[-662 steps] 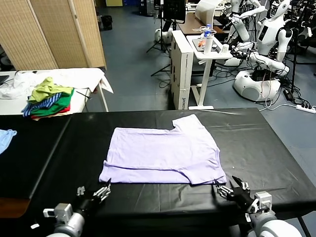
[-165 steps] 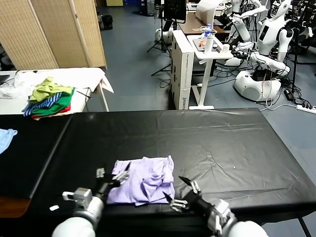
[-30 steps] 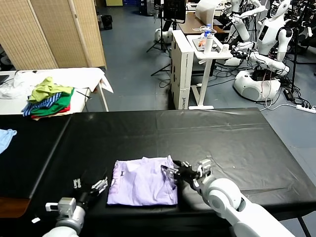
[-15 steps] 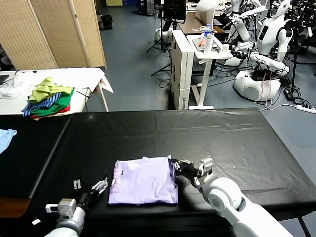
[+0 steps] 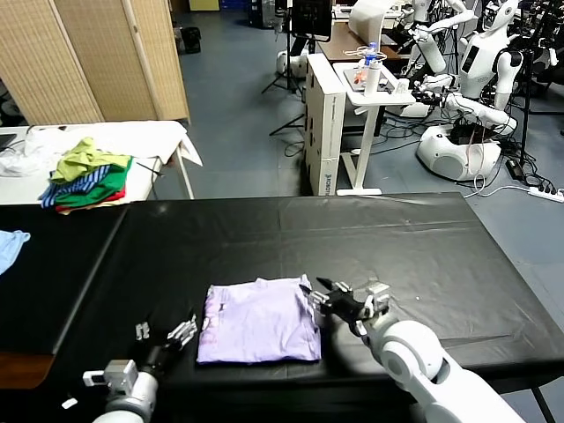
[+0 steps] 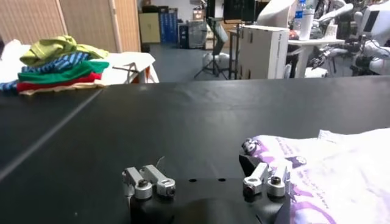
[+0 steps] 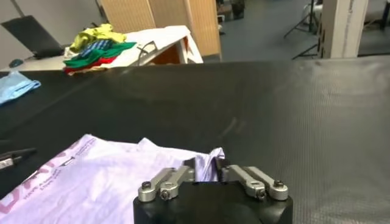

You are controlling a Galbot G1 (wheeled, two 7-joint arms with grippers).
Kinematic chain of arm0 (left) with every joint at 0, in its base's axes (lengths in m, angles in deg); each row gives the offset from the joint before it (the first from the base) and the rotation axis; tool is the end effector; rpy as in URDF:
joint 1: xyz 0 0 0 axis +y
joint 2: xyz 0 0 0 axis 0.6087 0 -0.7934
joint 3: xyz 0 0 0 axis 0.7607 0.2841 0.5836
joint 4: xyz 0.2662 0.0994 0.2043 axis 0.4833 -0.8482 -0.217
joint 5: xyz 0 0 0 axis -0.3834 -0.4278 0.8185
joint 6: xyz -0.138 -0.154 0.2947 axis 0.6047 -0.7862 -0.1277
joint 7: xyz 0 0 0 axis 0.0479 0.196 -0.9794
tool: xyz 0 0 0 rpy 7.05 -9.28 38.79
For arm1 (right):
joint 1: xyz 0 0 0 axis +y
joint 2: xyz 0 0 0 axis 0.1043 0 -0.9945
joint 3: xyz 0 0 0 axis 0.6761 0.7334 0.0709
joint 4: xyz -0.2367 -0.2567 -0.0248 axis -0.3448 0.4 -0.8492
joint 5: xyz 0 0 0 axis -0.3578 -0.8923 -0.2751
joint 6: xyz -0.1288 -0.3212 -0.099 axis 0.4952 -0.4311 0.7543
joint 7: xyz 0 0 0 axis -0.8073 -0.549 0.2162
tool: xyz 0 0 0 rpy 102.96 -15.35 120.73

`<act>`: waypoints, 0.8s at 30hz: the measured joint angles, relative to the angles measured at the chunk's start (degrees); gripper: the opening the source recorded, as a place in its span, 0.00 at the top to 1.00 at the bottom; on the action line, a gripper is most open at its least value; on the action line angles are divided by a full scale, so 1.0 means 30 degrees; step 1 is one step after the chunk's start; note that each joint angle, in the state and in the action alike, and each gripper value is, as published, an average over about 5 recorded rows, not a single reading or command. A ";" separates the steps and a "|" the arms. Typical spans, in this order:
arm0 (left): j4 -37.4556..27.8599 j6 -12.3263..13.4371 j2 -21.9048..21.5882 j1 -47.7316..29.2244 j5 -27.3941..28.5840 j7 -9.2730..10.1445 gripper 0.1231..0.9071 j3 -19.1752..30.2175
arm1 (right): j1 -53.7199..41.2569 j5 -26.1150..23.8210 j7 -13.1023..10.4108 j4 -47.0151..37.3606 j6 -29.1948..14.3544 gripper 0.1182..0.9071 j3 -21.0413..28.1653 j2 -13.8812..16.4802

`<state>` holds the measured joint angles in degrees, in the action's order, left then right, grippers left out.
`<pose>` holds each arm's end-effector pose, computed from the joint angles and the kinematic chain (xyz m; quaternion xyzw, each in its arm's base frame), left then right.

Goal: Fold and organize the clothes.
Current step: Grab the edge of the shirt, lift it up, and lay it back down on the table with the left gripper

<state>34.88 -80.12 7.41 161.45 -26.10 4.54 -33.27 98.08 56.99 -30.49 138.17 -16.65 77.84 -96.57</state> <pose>0.1667 0.0549 -0.3014 0.0119 -0.9865 0.0503 0.1554 0.2906 -0.0118 -0.2511 0.2564 -0.9355 -0.0443 0.2390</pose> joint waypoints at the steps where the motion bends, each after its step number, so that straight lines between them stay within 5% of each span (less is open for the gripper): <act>1: 0.0000 0.0038 0.0230 -0.0059 -0.0310 -0.0010 0.00 0.0024 | 0.0247 0.0004 0.0069 0.0152 -0.0015 0.10 -0.0318 0.0087; 5: -0.0148 0.0105 0.1071 -0.0311 -0.1094 -0.0116 0.00 0.0247 | 0.1327 0.0132 0.0347 0.0766 0.0044 0.01 -0.1628 0.0447; 11: -0.0587 0.0241 0.2071 -0.0382 -0.1727 -0.0756 0.00 0.0651 | 0.2694 0.0450 0.0433 0.1499 0.0130 0.00 -0.3305 0.0736; 24: -0.1170 0.0465 0.2789 -0.0260 -0.2603 -0.1037 0.07 0.0893 | 0.3857 0.0401 0.0392 0.1906 0.0127 0.00 -0.4871 0.0670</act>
<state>31.37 -78.72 15.77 160.67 -33.91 1.43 -30.59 109.65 58.19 -29.31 143.89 -16.27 63.23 -94.56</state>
